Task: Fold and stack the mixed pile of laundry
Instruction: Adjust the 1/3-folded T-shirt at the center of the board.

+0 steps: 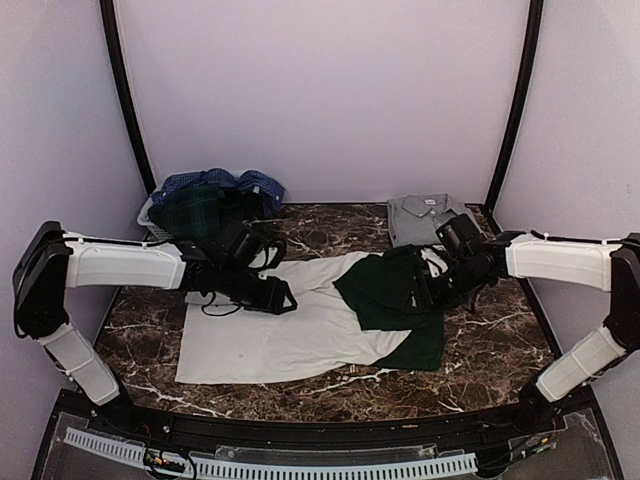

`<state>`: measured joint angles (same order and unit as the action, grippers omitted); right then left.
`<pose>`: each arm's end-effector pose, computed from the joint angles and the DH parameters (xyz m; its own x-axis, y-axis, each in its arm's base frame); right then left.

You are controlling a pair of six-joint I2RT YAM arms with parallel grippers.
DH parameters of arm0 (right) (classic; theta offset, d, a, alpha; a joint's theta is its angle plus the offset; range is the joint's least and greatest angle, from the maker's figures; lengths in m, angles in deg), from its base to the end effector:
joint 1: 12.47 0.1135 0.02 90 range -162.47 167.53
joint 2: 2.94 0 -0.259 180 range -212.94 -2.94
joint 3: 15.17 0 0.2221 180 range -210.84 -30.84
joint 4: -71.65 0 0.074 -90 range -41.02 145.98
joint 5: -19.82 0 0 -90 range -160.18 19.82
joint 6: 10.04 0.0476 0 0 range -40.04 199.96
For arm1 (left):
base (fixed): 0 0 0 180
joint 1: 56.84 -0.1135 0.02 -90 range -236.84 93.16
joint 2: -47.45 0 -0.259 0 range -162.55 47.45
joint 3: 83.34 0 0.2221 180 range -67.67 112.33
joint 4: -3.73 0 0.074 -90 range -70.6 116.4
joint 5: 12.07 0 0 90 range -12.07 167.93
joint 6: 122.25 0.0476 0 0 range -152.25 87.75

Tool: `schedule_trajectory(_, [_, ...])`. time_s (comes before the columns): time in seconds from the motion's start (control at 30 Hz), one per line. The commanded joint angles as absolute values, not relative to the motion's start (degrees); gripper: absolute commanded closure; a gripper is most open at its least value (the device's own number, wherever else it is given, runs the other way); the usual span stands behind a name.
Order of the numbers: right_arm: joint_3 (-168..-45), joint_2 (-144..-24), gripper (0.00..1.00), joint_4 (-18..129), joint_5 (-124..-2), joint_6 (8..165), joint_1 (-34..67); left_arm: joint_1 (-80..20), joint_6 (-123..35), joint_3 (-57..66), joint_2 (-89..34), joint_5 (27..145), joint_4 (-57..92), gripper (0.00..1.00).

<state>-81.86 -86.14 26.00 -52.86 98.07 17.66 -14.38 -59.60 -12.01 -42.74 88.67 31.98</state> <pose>0.2161 0.1418 0.2019 -0.9132 -0.1869 -0.3620 -0.3320 0.8564 0.3954 0.2251 -0.2180 0.2122 -0.8278 0.1456 -0.5418 0.4239 0.7950 -0.4340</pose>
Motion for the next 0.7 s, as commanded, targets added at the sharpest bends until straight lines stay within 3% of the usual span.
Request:
schedule_trajectory(0.0, [-84.17, -82.02, 0.39, 26.95, -55.17, 96.26, 19.61, -11.35, -60.26, -4.31, -50.65, 95.90, 21.05, 0.51])
schedule_trajectory(0.23, [-85.64, -84.84, 0.44, 26.31, -56.92, 96.10, 20.36, -6.95, -65.83, 5.25, -66.16, 102.23, 11.29, 0.62])
schedule_trajectory(0.67, [-82.40, -83.68, 0.46, 27.14, -56.43, 97.15, 12.02, -2.99, -71.13, 9.72, -75.87, 103.80, 6.65, 0.63])
